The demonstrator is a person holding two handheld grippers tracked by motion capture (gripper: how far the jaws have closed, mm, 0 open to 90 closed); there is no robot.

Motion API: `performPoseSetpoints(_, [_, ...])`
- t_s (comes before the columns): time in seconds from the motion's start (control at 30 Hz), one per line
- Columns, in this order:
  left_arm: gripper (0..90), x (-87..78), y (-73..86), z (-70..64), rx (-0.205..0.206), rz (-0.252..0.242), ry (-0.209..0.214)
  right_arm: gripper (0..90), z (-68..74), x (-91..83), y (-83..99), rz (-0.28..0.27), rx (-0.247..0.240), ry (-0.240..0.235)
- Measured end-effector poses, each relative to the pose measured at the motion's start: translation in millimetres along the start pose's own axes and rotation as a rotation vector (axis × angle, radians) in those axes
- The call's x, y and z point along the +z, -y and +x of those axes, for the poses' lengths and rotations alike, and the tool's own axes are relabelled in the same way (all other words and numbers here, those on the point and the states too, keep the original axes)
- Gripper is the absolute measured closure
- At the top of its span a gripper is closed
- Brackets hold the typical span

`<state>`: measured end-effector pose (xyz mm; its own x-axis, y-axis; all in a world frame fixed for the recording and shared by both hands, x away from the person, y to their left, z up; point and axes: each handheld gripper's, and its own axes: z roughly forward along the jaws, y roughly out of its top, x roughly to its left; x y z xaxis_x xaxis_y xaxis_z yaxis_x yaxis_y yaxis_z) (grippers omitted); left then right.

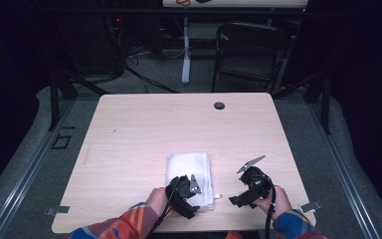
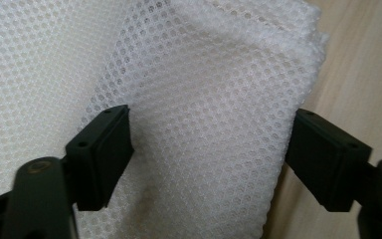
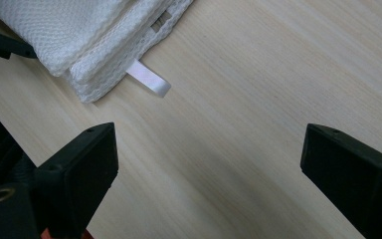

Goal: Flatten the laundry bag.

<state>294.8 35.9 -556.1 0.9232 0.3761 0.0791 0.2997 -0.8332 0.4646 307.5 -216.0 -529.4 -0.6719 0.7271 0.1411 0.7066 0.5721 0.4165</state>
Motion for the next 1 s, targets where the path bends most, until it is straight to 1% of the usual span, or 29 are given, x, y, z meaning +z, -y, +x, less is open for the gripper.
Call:
performPoseSetpoints(0.03, [27.4,-0.2,0.5,0.6,-0.002,-0.005,0.009,8.1,0.6,1.2,-0.9,0.003,0.001,-0.002])
performPoseSetpoints(0.07, [29.2,-0.4,0.9,0.8,-0.001,-0.007,0.016,8.4,-0.3,1.7,-2.1,0.024,-0.02,0.004])
performPoseSetpoints(0.1, [31.6,-0.5,1.1,1.2,-0.003,-0.008,0.02,9.0,2.0,4.9,-3.9,0.022,-0.018,-0.001])
performPoseSetpoints(0.13, [31.6,-0.9,1.4,2.1,-0.002,-0.013,0.03,9.0,2.0,4.9,-3.9,0.022,-0.018,-0.001])
performPoseSetpoints(0.17, [35.9,-1.4,1.8,2.8,-0.008,-0.019,0.034,9.9,3.0,5.3,-5.8,0.033,-0.038,0.006])
performPoseSetpoints(0.2, [35.9,-1.8,1.8,3.2,-0.009,-0.02,0.038,9.9,3.0,5.3,-5.8,0.033,-0.038,0.006])
performPoseSetpoints(0.23, [37.2,-2.4,1.8,3.9,-0.006,-0.022,0.049,10.6,5.0,6.4,-5.9,0.018,-0.03,0.002])
performPoseSetpoints(0.27, [40.4,-2.5,1.8,4.2,-0.011,-0.025,0.049,11.2,5.6,6.5,-6.4,0.023,-0.041,-0.008])
performPoseSetpoints(0.33, [41.0,-2.2,1.8,4.7,-0.008,-0.022,0.054,12.3,7.0,6.6,-6.2,0.018,-0.04,-0.008])
performPoseSetpoints(0.37, [41.7,-2.5,1.9,5.7,-0.006,-0.021,0.058,12.8,6.5,6.3,-6.2,0.02,-0.045,-0.002])
performPoseSetpoints(0.4, [43.1,-3.0,2.1,6.6,-0.007,-0.022,0.063,13.3,5.8,6.3,-6.1,0.027,-0.043,-0.006])
performPoseSetpoints(0.5, [44.7,-4.3,3.2,10.1,-0.024,-0.032,0.085,13.4,6.3,6.5,-6.0,0.024,-0.043,-0.007])
performPoseSetpoints(0.53, [48.6,-5.0,3.5,11.2,-0.03,-0.038,0.102,13.5,6.9,6.8,-6.3,0.019,-0.041,-0.019])
performPoseSetpoints(0.6, [49.5,-5.7,3.4,11.7,-0.032,-0.041,0.107,13.7,7.7,7.0,-6.6,0.023,-0.048,-0.006])
performPoseSetpoints(0.63, [52.9,-6.0,3.5,12.2,-0.031,-0.044,0.114,14.2,8.8,7.5,-6.2,0.005,-0.044,-0.004])
performPoseSetpoints(0.67, [52.9,-5.9,3.5,12.3,-0.033,-0.045,0.117,14.2,8.8,7.5,-6.2,0.005,-0.044,-0.004])
performPoseSetpoints(0.7, [56.4,-5.6,3.8,12.9,-0.037,-0.048,0.131,14.5,8.4,5.4,-7.2,0.02,-0.062,0.001])
performPoseSetpoints(0.73, [57.7,-5.6,3.8,12.9,-0.037,-0.048,0.131,14.6,8.9,5.6,-7.1,0.015,-0.06,-0.004])
performPoseSetpoints(0.77, [59.8,-5.7,3.9,12.9,-0.044,-0.056,0.141,14.8,9.1,5.8,-7.2,0.014,-0.062,-0.004])
performPoseSetpoints(0.83, [62.1,-5.5,4.0,13.1,-0.046,-0.058,0.141,14.9,10.2,6.3,-7.2,0.01,-0.06,-0.003])
performPoseSetpoints(0.87, [63.8,-5.7,4.2,13.5,-0.05,-0.061,0.148,15.0,10.1,6.0,-7.5,0.015,-0.066,-0.006])
performPoseSetpoints(0.9, [66.4,-6.0,4.4,14.1,-0.053,-0.063,0.159,15.1,10.6,6.3,-7.3,0.009,-0.062,-0.005])
performPoseSetpoints(0.97, [67.7,-6.4,4.5,14.8,-0.057,-0.066,0.162,15.2,10.8,5.9,-7.7,0.013,-0.068,-0.005])
performPoseSetpoints(1.0, [70.6,-6.4,4.5,15.0,-0.056,-0.065,0.165,15.3,11.0,5.9,-7.8,0.013,-0.068,-0.005])
